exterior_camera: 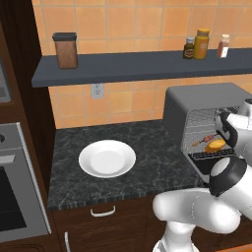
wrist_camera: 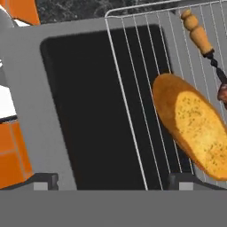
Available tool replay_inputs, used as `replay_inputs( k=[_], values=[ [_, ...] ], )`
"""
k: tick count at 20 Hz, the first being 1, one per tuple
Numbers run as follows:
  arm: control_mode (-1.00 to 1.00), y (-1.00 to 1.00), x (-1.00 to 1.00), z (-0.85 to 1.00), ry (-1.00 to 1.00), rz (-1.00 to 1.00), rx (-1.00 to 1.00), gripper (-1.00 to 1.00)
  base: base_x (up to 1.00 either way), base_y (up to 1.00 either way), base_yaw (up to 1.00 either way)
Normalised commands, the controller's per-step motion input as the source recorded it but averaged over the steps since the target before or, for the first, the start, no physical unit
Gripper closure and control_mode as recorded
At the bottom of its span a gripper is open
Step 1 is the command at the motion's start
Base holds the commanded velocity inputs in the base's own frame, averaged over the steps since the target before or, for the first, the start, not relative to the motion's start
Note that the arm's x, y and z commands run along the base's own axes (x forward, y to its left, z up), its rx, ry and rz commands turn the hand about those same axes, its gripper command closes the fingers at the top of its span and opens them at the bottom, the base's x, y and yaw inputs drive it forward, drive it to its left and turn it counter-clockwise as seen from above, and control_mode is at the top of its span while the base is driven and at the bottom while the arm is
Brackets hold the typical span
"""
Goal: Pick up the kebab skewer and baguette bread, and place them inside the toaster oven. Close the toaster oven door and start by setting the timer.
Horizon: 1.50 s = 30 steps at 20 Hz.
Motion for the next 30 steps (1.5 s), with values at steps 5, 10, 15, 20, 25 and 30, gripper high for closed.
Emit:
replay_inputs(
  k=[5,10,15,20,25,30],
  values=[
    [-1.0,-0.34,-0.14,0.0,0.08,-0.77,0.02,-1.0,0.0,0.0,0.0],
    [-1.0,-0.15,0.0,-0.03,0.12,-0.75,0.04,-1.0,0.0,0.0,0.0],
    [-1.0,-0.01,-0.33,-0.21,0.01,-0.68,0.06,-1.0,0.0,0.0,0.0],
    [-1.0,0.05,-0.05,-0.17,0.0,-0.57,0.05,-1.0,0.0,0.0,0.0],
    [-1.0,0.14,0.0,-0.26,-0.03,-0.45,0.0,-1.0,0.0,0.0,0.0],
    [-1.0,0.04,0.0,-0.39,-0.08,-0.18,-0.05,-1.0,0.0,0.0,0.0]
  ],
)
